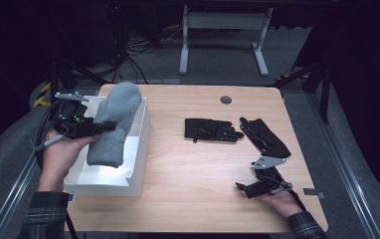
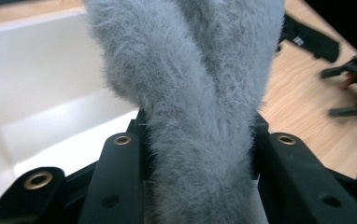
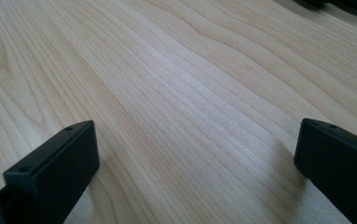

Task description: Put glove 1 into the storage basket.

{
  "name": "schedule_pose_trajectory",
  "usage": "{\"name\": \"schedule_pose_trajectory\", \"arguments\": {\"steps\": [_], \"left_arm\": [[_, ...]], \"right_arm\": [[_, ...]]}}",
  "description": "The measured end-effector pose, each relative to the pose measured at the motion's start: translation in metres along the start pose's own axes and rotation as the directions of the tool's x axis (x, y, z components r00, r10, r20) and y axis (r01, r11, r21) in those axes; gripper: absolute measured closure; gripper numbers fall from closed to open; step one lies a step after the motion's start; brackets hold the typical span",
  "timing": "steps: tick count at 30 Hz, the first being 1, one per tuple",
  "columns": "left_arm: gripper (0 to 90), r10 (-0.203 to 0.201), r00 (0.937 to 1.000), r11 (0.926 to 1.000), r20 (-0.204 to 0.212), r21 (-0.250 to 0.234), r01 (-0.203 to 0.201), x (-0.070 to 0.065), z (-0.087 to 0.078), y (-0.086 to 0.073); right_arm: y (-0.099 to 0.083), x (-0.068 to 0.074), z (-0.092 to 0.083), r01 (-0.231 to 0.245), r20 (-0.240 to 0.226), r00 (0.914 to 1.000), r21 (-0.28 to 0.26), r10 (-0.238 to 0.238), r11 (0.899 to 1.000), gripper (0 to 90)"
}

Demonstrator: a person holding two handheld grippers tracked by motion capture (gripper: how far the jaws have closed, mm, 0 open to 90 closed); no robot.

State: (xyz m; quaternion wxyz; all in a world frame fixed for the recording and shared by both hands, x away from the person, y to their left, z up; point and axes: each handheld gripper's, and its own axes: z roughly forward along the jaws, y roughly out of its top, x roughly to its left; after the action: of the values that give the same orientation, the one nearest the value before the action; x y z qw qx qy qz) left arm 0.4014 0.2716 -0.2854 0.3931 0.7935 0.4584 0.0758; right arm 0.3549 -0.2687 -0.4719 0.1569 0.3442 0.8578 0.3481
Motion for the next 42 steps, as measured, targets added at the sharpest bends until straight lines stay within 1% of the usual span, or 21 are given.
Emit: {"name": "schedule_pose_trajectory", "arguments": {"steps": [1,2,4,8,9,10,12,14,16,20,21,22,25,28,31,33,34,35,37,40,42], "left_arm": [[62.8,-0.005,1.0000,0.9999,-0.005,0.011,0.005,0.004,0.003,-0.004],[62.5,-0.026,0.9997,0.9995,0.002,0.020,0.026,0.010,0.009,-0.011],[62.3,-0.035,0.9994,0.9990,0.005,0.027,0.035,0.014,0.013,-0.015],[62.2,-0.078,0.9969,0.9949,-0.002,0.063,0.078,0.029,0.033,-0.031],[62.1,-0.078,0.9969,0.9949,-0.002,0.063,0.078,0.029,0.033,-0.031],[62.1,-0.102,0.9947,0.9918,-0.002,0.076,0.102,0.035,0.040,-0.038],[62.0,-0.105,0.9945,0.9906,-0.004,0.088,0.105,0.037,0.044,-0.040],[61.4,-0.111,0.9937,0.9868,-0.008,0.117,0.112,0.042,0.054,-0.046],[60.8,-0.127,0.9919,0.9835,-0.011,0.128,0.127,0.046,0.061,-0.050],[58.7,-0.128,0.9902,0.9720,-0.054,0.191,0.137,0.054,0.075,-0.055],[58.0,-0.134,0.9895,0.9704,-0.054,0.196,0.142,0.055,0.078,-0.056],[57.2,-0.143,0.9881,0.9658,-0.056,0.210,0.152,0.056,0.081,-0.056],[52.8,-0.138,0.9874,0.9601,-0.078,0.234,0.152,0.056,0.087,-0.058],[43.9,-0.155,0.9840,0.9532,-0.089,0.249,0.172,0.058,0.094,-0.060],[32.5,-0.161,0.9822,0.9575,-0.097,0.226,0.179,0.058,0.096,-0.061],[27.3,-0.160,0.9810,0.9648,-0.109,0.193,0.179,0.056,0.092,-0.058],[23.5,-0.160,0.9810,0.9648,-0.109,0.193,0.179,0.056,0.092,-0.058],[23.5,-0.156,0.9798,0.9686,-0.125,0.175,0.177,0.054,0.087,-0.054],[18.4,-0.138,0.9785,0.9756,-0.153,0.149,0.161,0.049,0.078,-0.047],[17.1,-0.122,0.9799,0.9829,-0.158,0.118,0.142,0.042,0.067,-0.037],[17.1,-0.101,0.9846,0.9888,-0.143,0.095,0.115,0.033,0.057,-0.029]], "right_arm": [[0.000,0.000,0.000,0.000,0.000,1.0000,0.000,0.000,1.000,0.1],[0.000,0.000,0.000,0.000,-0.001,1.0000,0.000,0.000,1.000,0.1],[0.000,0.000,0.000,0.000,-0.001,1.0000,0.000,0.000,1.000,0.1],[0.000,0.000,0.000,-0.001,-0.001,1.0000,0.001,0.001,1.000,0.0],[0.000,0.000,0.000,-0.001,-0.001,1.0000,0.001,0.001,1.000,0.0],[0.000,0.000,0.000,-0.001,-0.002,1.0000,0.000,0.001,1.000,0.0],[0.000,0.000,0.000,-0.001,0.000,1.0000,0.000,0.001,1.000,0.0],[0.000,0.000,0.000,-0.001,-0.001,1.0000,0.001,0.001,1.000,0.0],[0.000,0.000,0.000,-0.001,0.000,1.0000,0.000,0.001,1.000,0.0],[0.000,0.000,0.000,-0.002,0.000,1.0000,0.001,0.002,1.000,0.0],[0.000,0.000,0.000,-0.001,0.000,1.0000,0.001,0.001,1.000,0.0],[0.000,0.000,0.000,-0.002,-0.001,1.0000,0.000,0.002,1.000,0.1],[0.000,0.000,0.001,-0.002,-0.001,1.0000,0.000,0.002,1.000,0.0],[0.000,0.000,0.000,-0.002,0.000,1.0000,0.001,0.002,1.000,0.0],[0.000,0.000,0.000,-0.001,0.000,1.0000,0.001,0.001,1.000,0.0],[0.000,0.000,0.001,-0.002,-0.001,1.0000,0.000,0.002,1.000,0.0],[0.000,0.000,0.000,-0.002,0.000,1.0000,0.001,0.002,1.000,0.0],[0.000,0.000,0.000,-0.002,0.000,1.0000,0.001,0.002,1.000,0.0],[0.000,0.000,0.001,-0.002,-0.001,1.0000,0.000,0.002,1.000,0.0],[0.000,0.000,0.000,-0.002,0.000,1.0000,0.001,0.002,1.000,0.0],[0.000,0.000,0.000,-0.002,0.000,1.0000,0.001,0.002,1.000,0.0]]}}
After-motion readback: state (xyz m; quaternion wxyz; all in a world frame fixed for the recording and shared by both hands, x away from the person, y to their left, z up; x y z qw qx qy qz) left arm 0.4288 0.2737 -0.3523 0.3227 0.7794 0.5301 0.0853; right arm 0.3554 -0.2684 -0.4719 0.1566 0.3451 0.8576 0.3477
